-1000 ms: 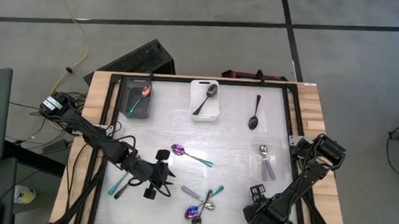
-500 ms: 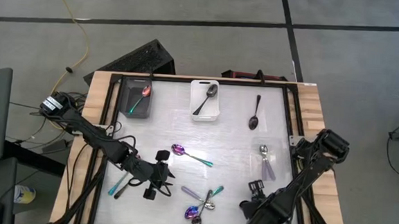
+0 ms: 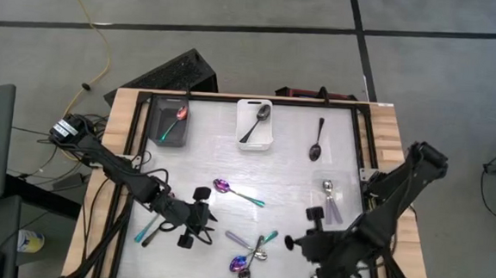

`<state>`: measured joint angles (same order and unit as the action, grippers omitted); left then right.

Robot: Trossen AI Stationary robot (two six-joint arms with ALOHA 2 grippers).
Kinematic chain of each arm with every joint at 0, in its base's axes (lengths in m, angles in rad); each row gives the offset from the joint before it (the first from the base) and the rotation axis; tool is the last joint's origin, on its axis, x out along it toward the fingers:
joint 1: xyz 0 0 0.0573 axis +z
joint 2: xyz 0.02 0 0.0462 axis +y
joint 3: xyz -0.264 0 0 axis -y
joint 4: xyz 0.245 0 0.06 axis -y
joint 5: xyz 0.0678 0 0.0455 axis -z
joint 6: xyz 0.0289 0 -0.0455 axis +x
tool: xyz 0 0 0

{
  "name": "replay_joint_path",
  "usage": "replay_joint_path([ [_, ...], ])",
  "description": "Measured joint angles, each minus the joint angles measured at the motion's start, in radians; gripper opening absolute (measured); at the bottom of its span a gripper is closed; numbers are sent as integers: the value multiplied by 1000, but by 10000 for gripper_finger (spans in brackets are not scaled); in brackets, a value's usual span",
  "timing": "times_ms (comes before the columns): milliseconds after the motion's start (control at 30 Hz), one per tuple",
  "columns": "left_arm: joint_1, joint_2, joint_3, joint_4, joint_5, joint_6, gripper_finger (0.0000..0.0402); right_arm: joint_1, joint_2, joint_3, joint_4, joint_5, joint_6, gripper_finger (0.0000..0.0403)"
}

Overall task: Sort silverware by color (type)
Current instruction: Put the blue spoon into the black bin

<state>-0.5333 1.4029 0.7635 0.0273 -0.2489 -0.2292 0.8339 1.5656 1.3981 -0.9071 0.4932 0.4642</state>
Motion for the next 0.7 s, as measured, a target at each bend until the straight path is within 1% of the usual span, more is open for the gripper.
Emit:
replay_joint_path([
  [67, -5, 0, 0, 0, 0, 7, 114, -16, -40, 1, 46, 67, 23, 25],
  [133, -11, 0, 0, 0, 0, 13, 114, -45, -80, 1, 58, 80, 75, 25],
  [233, -25, 0, 0, 2, 0, 57, 114, -107, -130, -1, 26, 86, 157, 25],
  [333, -32, 0, 0, 31, 3, 154, 114, -189, -167, -33, 47, 86, 151, 25],
  [433, -25, -10, 0, 89, 52, 290, 114, -295, -188, -85, 120, 51, 92, 25],
  [500, 4, -24, -4, 129, 87, 379, 114, -374, -198, -135, 234, 0, 11, 25],
  [567, 57, -48, -56, 252, 121, 440, 114, -445, -204, -197, 415, -55, -86, 25],
  [633, 137, -71, -150, 457, 181, 453, 114, -515, -205, -274, 636, -147, -175, 25],
  [700, 233, -88, -265, 680, 205, 391, 114, -575, -203, -350, 845, -248, -224, 25],
])
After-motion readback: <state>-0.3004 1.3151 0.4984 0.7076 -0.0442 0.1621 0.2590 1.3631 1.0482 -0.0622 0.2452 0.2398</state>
